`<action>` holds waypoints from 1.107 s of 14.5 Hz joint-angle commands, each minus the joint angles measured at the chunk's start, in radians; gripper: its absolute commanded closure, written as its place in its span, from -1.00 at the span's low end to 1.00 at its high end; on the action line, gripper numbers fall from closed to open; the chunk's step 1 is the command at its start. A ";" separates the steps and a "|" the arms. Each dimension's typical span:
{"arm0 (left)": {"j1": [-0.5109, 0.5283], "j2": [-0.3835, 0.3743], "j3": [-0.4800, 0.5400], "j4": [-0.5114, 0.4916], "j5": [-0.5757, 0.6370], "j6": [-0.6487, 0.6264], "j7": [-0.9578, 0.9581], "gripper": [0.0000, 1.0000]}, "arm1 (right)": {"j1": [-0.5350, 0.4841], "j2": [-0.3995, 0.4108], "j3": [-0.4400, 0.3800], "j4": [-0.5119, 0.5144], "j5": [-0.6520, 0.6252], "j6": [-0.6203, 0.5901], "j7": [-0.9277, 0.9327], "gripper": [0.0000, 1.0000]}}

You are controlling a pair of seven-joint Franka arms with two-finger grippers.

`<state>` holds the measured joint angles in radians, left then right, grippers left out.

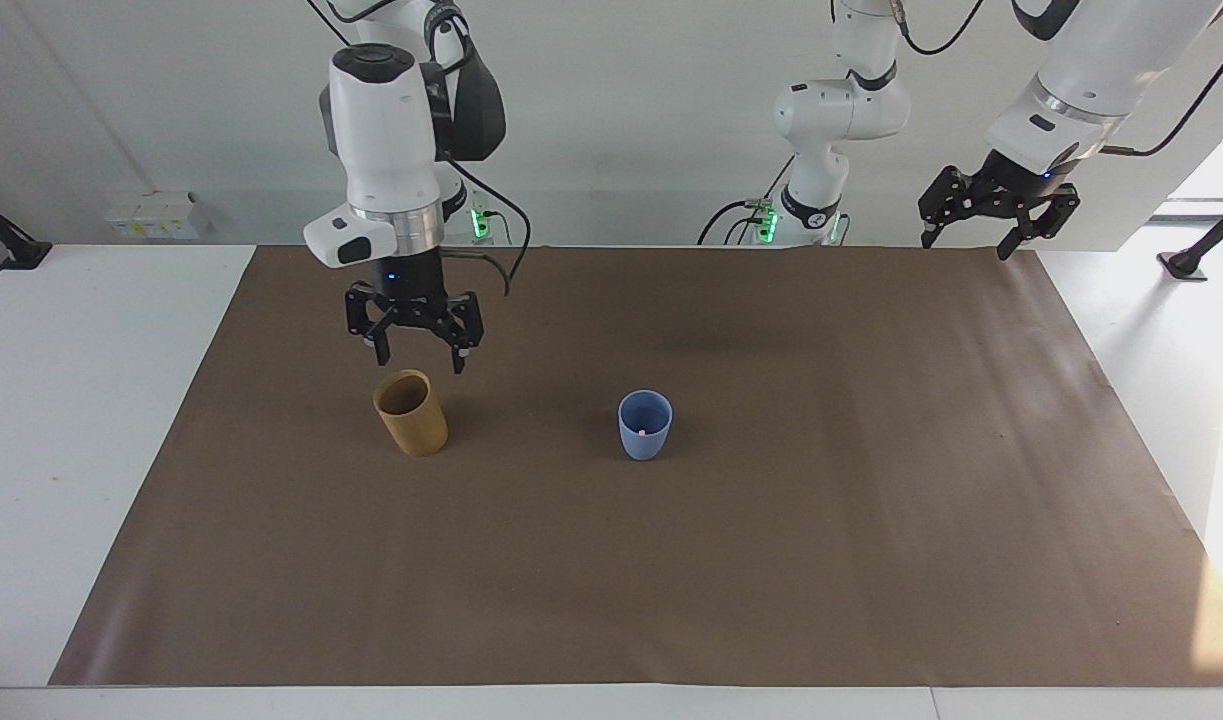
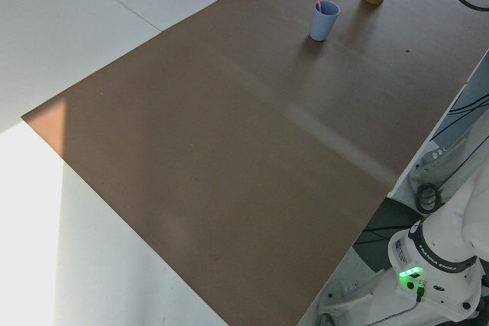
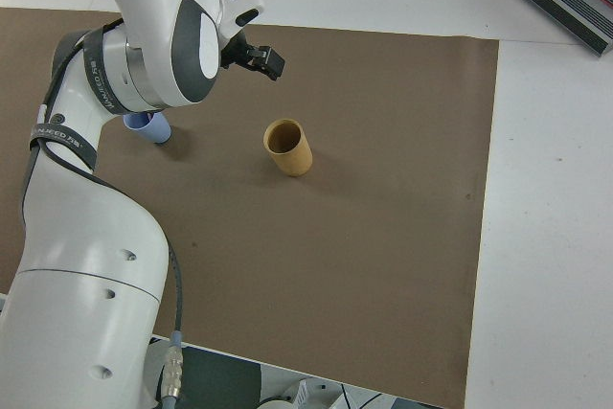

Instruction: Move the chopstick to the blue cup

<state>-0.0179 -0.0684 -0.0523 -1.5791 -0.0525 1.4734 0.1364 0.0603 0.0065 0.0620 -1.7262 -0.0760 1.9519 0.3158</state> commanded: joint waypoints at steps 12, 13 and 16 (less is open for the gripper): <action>0.019 -0.045 -0.007 -0.068 0.020 0.038 -0.080 -1.00 | -0.048 -0.072 -0.002 0.120 0.077 -0.367 -0.073 -1.00; 0.018 -0.047 -0.007 -0.070 0.019 0.036 -0.087 -1.00 | -0.048 -0.074 -0.002 0.117 0.079 -0.367 -0.072 -1.00; 0.019 -0.047 -0.007 -0.070 0.019 0.035 -0.086 -1.00 | -0.050 -0.076 -0.004 0.112 0.081 -0.349 -0.095 -1.00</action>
<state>-0.0174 -0.0802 -0.0507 -1.6045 -0.0235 1.4804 0.0597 0.0201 -0.0550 0.0588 -1.5944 -0.0221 1.5869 0.2634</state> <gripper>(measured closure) 0.000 0.000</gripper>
